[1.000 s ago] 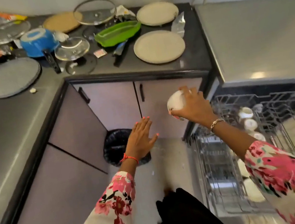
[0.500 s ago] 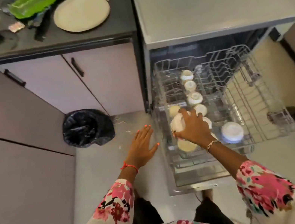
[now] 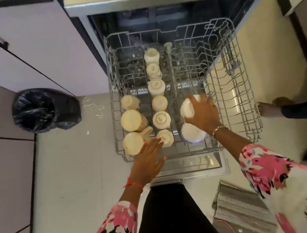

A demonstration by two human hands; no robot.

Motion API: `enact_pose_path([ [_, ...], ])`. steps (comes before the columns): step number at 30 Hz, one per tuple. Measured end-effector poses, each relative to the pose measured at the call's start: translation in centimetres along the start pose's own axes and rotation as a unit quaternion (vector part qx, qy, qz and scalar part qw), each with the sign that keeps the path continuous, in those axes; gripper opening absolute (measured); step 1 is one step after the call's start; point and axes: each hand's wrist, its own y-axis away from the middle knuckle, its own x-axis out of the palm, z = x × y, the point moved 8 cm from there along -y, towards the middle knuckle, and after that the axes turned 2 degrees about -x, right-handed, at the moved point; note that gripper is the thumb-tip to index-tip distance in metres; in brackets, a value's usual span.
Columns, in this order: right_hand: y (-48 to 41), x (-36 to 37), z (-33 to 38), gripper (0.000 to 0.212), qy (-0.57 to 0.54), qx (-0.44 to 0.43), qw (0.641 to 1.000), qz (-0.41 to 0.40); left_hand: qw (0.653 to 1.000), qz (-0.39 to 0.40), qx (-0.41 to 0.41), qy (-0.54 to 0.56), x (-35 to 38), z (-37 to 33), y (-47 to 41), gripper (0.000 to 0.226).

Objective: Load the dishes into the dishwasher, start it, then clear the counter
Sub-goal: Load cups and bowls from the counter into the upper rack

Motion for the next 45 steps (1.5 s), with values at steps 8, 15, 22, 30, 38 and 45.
enact_pose_path([
  [8, -5.1, 4.8, -1.4, 0.077, 0.056, -0.042, 0.997, 0.023, 0.999, 0.037, -0.003, -0.028, 6.2, 0.6, -0.3, 0.043],
  [15, -7.3, 7.8, -0.5, 0.078, 0.099, -0.082, 0.991, 0.041, 0.999, -0.011, 0.000, -0.034, 5.9, 0.1, -0.1, 0.051],
  [22, -7.4, 9.1, -1.1, 0.089, 0.092, -0.097, 0.988, 0.072, 0.999, 0.000, -0.015, -0.040, 6.3, 0.5, -0.1, 0.075],
  [30, -5.2, 8.0, -0.6, 0.079, 0.045, -0.132, 0.989, 0.051, 0.999, 0.012, -0.016, -0.046, 5.7, 0.0, -0.4, 0.055],
  [38, -0.2, 6.0, 6.3, 0.071, -0.029, -0.221, 0.971, 0.090, 0.993, -0.082, -0.019, -0.081, -1.7, -0.4, 1.1, 0.029],
  [45, 3.5, 1.3, 18.8, 0.065, -0.002, -0.316, 0.947, 0.051, 0.984, -0.130, -0.081, -0.096, -10.9, 5.6, 5.8, 0.043],
])
